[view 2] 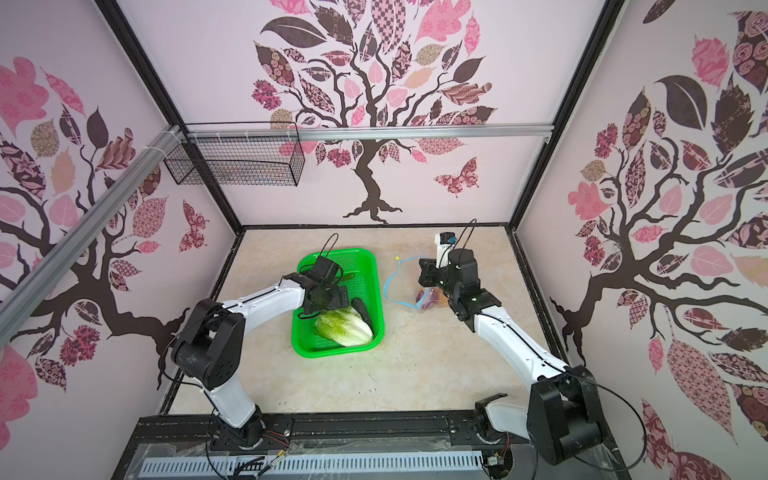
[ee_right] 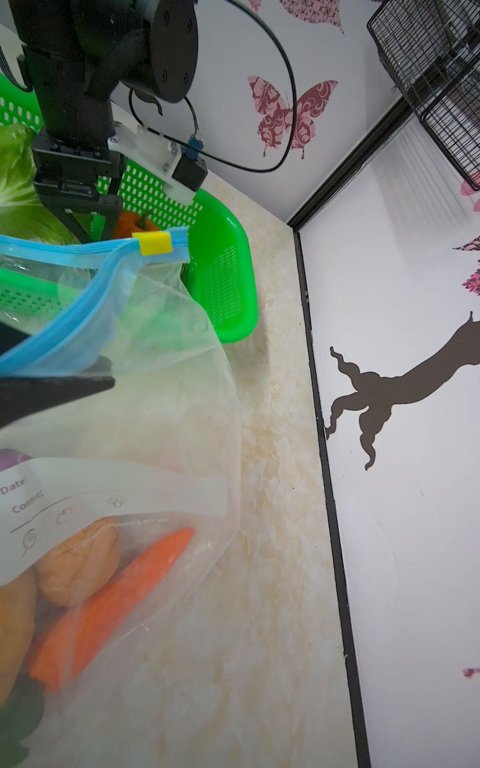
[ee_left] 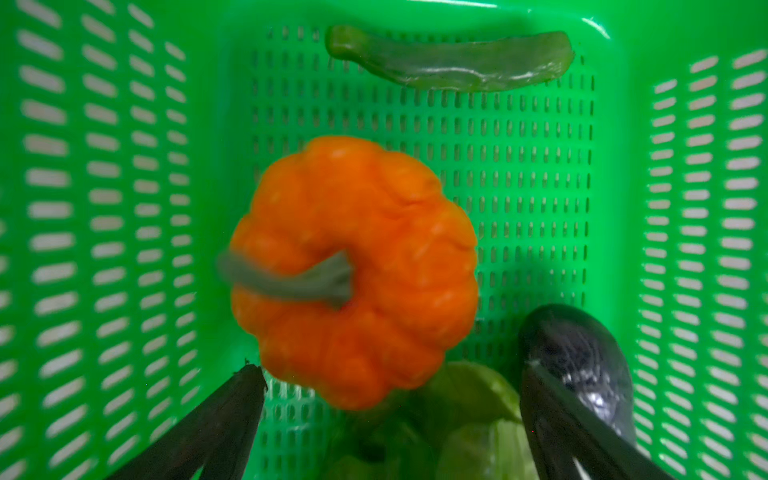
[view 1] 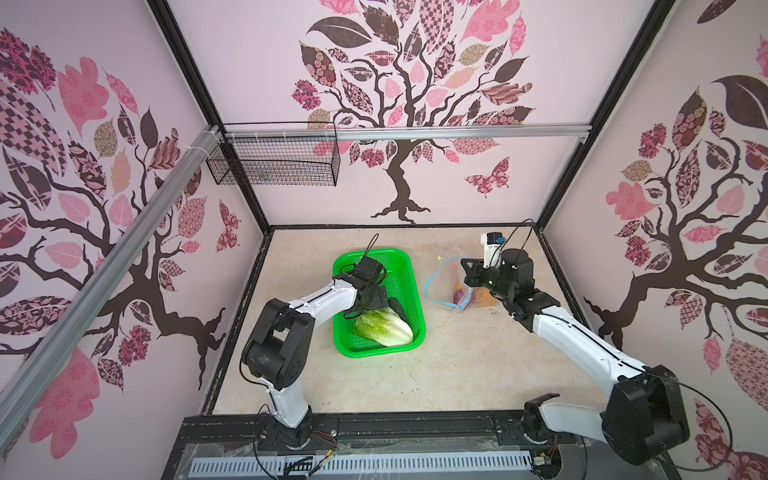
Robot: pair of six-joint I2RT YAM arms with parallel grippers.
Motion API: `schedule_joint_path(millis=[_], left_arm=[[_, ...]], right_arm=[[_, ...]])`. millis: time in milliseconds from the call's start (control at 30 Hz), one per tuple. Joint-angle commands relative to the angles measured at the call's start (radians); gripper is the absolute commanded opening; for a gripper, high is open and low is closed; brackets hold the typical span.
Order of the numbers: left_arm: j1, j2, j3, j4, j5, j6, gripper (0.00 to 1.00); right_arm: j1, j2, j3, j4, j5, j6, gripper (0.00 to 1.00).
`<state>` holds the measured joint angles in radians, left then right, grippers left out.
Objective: Place the food in the zip-top bag and seal the zipper
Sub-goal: 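Move the left gripper back to the basket above the orange pumpkin, then lower the left gripper onto the orange pumpkin and grasp it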
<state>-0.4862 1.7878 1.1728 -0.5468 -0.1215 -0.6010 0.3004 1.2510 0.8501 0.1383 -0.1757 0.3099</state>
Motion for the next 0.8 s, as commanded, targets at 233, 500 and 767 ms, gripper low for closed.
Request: schedule_joint_path(millis=[233, 500, 767], left_arm=[[0.008, 0.056, 0.175, -0.013, -0.063, 0.083, 0.98], [0.071, 0.060, 0.207, 0.000, -0.006, 0.120, 0.98], [0.090, 0.110, 0.238, 0.042, 0.081, 0.165, 0.98]], right_arm=[[0.002, 0.033, 0.041, -0.005, 0.014, -0.021, 0.00], [0.002, 0.039, 0.041, 0.000, 0.022, -0.026, 0.00], [0.002, 0.040, 0.042, 0.001, 0.026, -0.030, 0.00]])
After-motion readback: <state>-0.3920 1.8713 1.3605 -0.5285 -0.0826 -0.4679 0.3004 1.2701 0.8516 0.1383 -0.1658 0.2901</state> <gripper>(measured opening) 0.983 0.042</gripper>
